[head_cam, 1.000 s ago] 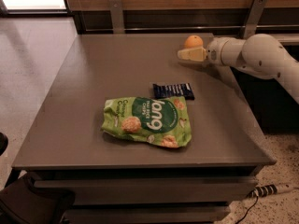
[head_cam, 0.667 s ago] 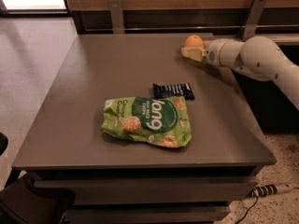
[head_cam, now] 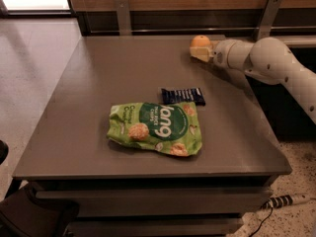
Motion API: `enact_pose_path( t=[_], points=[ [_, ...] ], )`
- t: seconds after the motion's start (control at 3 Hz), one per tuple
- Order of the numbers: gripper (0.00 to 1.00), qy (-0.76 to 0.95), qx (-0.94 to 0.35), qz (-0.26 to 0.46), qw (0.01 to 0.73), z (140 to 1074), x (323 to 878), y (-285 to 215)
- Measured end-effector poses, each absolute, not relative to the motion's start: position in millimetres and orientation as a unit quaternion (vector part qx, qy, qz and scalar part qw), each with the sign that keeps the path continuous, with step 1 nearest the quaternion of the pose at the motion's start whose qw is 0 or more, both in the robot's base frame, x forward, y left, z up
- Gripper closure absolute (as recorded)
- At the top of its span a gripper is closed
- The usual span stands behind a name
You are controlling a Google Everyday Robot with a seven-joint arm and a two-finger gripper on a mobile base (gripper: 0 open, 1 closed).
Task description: Move orange near green rice chip bag
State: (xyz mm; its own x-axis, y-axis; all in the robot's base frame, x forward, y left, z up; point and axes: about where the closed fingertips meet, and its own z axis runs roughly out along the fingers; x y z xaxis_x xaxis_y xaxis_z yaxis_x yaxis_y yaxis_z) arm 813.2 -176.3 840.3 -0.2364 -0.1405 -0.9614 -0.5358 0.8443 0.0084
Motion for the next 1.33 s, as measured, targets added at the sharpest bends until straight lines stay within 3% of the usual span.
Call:
enact_pose_path(
  t=[0.33,1.0,1.33],
  points=[
    [1.00,0.767,-0.221,0.173,0.577,839.3,813.7,-173.6],
    [1.00,0.764,-0.236,0.174,0.575,852.0,810.7,-175.9],
    [1.00,0.773,-0.239,0.166,0.564,870.9,786.9,-201.7]
  ],
)
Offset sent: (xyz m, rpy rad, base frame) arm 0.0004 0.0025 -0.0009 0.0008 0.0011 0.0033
